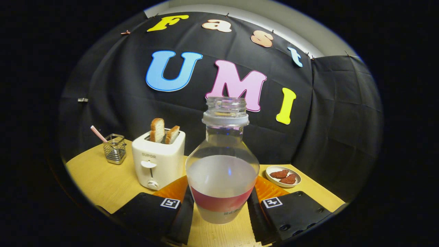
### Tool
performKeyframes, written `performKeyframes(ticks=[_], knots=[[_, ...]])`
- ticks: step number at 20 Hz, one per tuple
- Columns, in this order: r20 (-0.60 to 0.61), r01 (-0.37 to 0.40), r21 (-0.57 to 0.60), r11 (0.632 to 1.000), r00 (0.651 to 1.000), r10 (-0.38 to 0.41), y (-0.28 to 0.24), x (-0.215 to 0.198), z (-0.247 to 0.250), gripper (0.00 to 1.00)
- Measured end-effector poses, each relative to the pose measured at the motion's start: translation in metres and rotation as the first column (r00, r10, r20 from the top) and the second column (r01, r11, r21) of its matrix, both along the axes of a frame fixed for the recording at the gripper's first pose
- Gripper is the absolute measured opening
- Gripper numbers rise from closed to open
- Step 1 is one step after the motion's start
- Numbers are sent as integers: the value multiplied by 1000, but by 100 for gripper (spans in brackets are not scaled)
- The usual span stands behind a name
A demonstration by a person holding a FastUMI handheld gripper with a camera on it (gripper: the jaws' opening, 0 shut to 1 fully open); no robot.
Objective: Take the bottle from table, then pour the juice into the cup, finally place the bottle on the coaster
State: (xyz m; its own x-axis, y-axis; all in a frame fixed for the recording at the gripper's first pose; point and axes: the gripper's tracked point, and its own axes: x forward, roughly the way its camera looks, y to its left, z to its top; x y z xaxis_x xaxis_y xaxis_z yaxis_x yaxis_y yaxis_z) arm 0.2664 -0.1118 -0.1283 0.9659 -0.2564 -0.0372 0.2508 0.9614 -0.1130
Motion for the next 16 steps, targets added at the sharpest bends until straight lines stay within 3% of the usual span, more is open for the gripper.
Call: performKeyframes(ticks=[5, 11, 16], knots=[[-13, 37, 18, 999, 999, -36, -20, 38, -26, 72], [-56, -20, 73, 997, 998, 24, -24, 61, -61, 73], [-84, -10, 111, 994, 996, 19, -30, 64, -79, 74]])
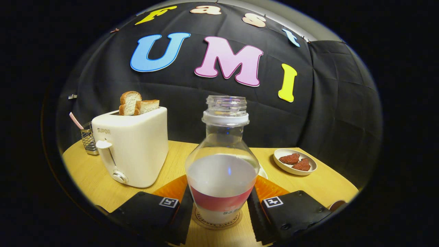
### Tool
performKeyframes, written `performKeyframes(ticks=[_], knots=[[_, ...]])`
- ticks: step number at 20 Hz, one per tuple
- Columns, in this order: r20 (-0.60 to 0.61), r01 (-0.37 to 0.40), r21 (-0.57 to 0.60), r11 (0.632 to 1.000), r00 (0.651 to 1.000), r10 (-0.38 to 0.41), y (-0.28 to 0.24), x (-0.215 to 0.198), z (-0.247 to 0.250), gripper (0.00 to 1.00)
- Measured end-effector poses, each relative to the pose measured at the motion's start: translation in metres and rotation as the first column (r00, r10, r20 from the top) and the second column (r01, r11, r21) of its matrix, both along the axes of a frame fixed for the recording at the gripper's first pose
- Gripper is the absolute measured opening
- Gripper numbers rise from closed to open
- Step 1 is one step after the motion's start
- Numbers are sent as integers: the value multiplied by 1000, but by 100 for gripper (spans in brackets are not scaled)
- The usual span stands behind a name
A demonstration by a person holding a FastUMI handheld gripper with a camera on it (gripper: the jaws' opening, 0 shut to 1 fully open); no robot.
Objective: Take the bottle from table, then pour the juice into the cup, finally place the bottle on the coaster
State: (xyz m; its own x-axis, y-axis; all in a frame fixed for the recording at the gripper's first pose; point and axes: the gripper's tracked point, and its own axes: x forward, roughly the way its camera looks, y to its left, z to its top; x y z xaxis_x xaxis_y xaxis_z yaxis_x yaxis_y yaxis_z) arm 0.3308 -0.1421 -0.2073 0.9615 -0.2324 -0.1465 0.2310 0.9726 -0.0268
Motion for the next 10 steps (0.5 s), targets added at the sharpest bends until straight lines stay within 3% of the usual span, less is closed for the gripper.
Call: performKeyframes(ticks=[10], knots=[[-10, 19, 48, 999, 1000, -18, -3, 0, -10, 78]])
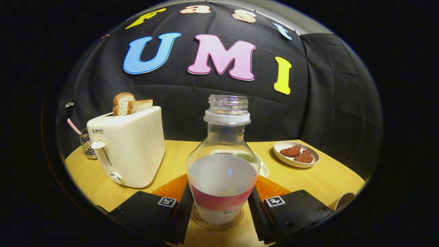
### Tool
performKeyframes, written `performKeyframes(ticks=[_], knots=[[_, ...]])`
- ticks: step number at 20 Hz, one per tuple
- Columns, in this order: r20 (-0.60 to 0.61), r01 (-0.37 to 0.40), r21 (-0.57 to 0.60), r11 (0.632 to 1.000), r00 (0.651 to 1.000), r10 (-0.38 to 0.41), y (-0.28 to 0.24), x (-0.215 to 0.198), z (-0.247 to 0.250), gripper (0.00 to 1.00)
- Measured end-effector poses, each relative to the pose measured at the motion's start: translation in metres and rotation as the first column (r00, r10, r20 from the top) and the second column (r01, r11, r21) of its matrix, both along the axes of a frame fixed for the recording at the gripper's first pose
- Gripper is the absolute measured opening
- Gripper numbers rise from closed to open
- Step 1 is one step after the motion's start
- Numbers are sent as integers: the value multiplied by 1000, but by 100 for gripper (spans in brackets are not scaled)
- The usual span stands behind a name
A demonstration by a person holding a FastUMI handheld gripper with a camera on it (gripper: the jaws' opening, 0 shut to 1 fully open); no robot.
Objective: Take the bottle from table, then pour the juice into the cup, finally place the bottle on the coaster
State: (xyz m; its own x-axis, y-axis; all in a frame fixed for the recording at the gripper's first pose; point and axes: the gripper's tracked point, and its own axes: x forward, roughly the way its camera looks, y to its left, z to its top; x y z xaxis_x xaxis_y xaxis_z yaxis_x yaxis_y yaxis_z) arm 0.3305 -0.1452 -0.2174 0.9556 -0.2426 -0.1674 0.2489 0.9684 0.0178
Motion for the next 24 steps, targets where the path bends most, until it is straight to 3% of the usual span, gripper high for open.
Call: performKeyframes(ticks=[3, 4, 5, 12, 17, 24], knots=[[8, -1, 22, 1000, 1000, 1, 4, -9, 4, 84], [8, -2, 20, 1000, 1000, 2, 5, -11, 3, 89], [-3, -4, 14, 1000, 1000, 4, 6, -18, 4, 100], [-47, -19, -25, 1000, 999, 18, 11, -88, 39, 98], [66, -95, -1, 995, 993, 95, 30, -148, 111, 98], [172, -88, -44, 995, 981, 94, 41, -218, 205, 97]])
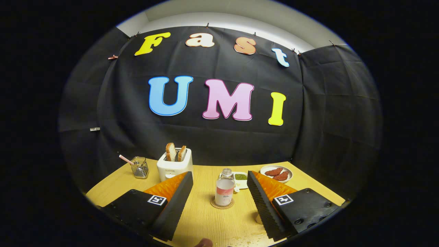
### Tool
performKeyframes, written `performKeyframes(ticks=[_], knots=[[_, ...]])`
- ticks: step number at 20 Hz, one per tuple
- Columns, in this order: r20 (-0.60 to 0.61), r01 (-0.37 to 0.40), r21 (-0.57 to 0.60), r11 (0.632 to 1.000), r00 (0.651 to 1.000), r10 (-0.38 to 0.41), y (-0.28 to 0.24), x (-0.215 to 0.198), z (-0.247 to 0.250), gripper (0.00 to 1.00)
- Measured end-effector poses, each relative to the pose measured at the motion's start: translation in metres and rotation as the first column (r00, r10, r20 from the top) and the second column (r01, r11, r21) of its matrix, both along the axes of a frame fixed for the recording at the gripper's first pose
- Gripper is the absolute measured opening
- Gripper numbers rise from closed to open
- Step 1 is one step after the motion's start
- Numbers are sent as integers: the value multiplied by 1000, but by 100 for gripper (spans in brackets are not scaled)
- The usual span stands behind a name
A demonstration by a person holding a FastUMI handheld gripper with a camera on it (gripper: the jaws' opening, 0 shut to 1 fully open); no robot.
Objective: Take the bottle from table, then pour the juice into the cup, finally place the bottle on the coaster
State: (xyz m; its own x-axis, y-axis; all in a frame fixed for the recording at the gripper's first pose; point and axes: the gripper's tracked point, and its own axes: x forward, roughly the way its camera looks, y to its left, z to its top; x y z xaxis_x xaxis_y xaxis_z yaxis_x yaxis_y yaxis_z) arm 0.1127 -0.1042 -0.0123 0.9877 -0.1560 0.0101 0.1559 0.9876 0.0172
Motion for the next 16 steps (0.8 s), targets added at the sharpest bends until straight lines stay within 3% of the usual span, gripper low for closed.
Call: performKeyframes(ticks=[4, 8, 16], knots=[[46, -52, 40, 998, 998, 50, 12, -33, 18, 97], [47, -31, 24, 999, 998, 29, 1, -65, 18, 97], [-54, 1, 37, 999, 999, 1, -7, -120, -39, 97]])
